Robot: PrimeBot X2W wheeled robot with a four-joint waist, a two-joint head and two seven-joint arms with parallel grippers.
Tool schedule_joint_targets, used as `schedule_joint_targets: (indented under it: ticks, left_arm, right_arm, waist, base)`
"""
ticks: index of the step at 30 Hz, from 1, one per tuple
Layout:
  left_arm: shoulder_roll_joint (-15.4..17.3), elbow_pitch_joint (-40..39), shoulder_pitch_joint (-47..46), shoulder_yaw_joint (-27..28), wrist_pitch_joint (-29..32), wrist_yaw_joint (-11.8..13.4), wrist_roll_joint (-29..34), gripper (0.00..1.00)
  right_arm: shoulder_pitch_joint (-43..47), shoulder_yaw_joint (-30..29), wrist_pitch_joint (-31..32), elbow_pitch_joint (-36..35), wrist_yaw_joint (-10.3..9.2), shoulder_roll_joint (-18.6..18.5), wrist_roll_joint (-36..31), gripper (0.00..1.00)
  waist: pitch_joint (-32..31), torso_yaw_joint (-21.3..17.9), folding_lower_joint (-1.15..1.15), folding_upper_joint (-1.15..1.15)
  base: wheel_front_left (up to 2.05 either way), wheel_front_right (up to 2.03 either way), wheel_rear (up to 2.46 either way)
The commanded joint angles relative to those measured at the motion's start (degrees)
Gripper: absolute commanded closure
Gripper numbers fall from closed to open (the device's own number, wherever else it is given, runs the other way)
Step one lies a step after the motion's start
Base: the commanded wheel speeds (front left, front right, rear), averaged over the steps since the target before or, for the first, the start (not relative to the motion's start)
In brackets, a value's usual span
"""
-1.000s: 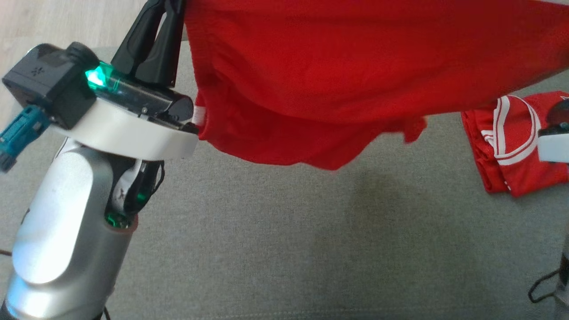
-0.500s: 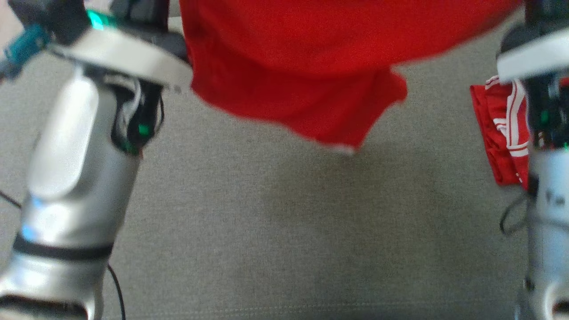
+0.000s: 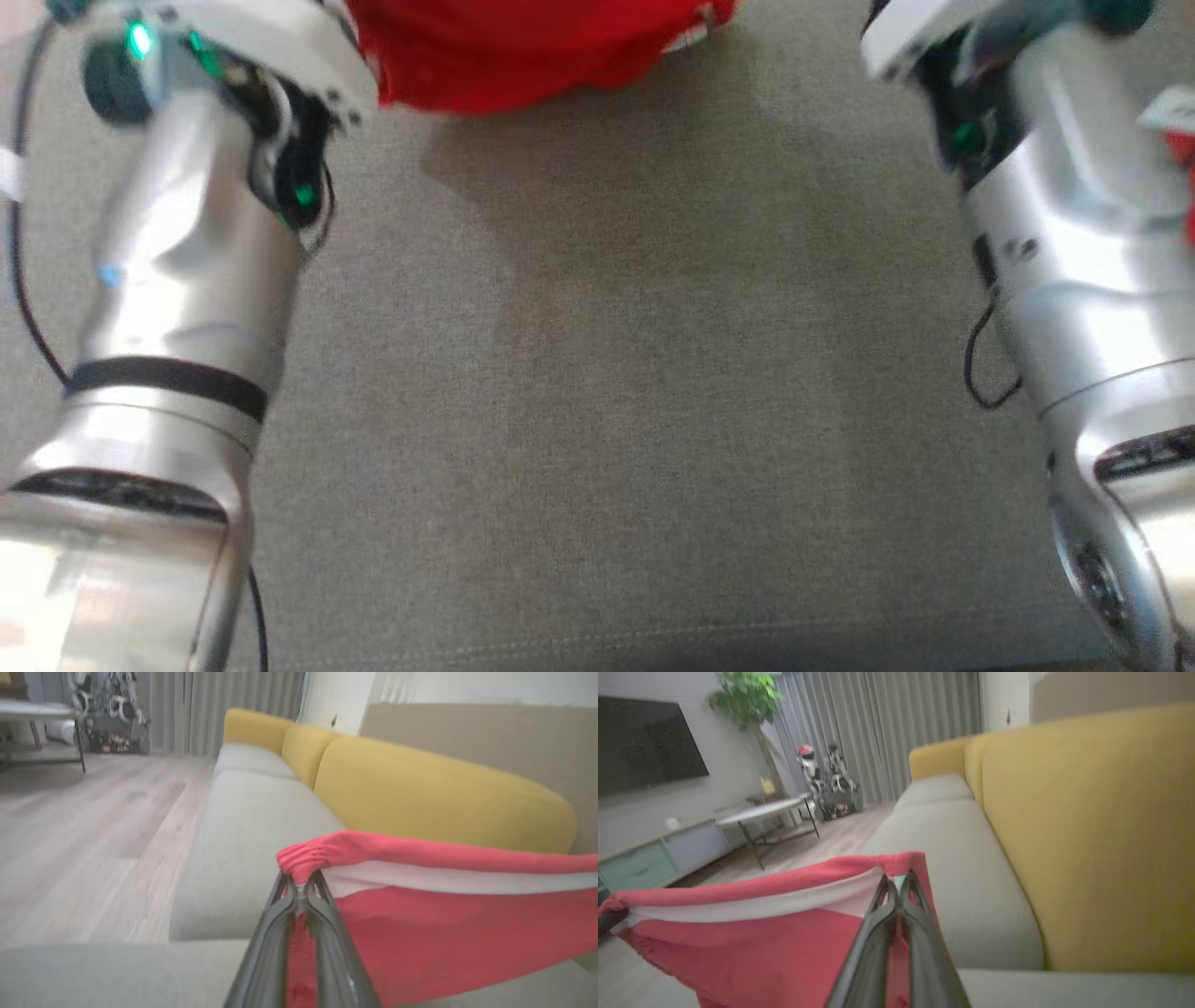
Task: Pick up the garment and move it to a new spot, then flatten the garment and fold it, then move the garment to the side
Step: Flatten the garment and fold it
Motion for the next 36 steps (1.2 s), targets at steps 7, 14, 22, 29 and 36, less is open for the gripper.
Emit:
schedule_joint_targets:
  ticks: [7,14,22,29,36]
  left_arm:
    - [-0.79,10.62,0.72,-0.05,-0.42,-1.72,-1.32,1.0]
    - [-1.71,12.19,6.86,-1.44,-1.32,-2.66,-2.18,1.0]
    - [-1.85,0.82,19.28,-0.51,-1.45,-2.1,-0.34,1.0]
    - [-0.76,-11.36,33.72,-0.12,-1.46,-2.43,3.79,1.0]
    - [1.12,-22.49,45.84,1.8,-1.46,-1.55,5.35,1.0]
  right_arm:
    - [0.29,8.58,-2.2,9.09,-0.05,1.75,5.63,1.0]
    - [8.17,14.08,-5.92,12.52,-0.05,1.76,9.83,1.0]
    - [21.28,16.78,-10.5,9.43,-0.05,-0.23,11.06,1.0]
    - [34.33,14.31,-11.27,0.84,-0.05,-2.1,9.78,1.0]
    - [48.31,7.44,-11.21,-11.43,-0.05,-2.69,6.36,1.0]
  waist:
    - [1.79,0.92,0.0,0.0]
    - [1.94,1.78,0.0,0.0]
    - [0.52,1.67,0.0,0.0]
    - [-1.74,0.96,0.0,0.0]
    - [-4.39,1.16,0.0,0.0]
  base:
    - [0.0,0.0,0.0]
    - [0.0,0.0,0.0]
    - [0.0,0.0,0.0]
    - [0.0,0.0,0.0]
    - [0.0,0.0,0.0]
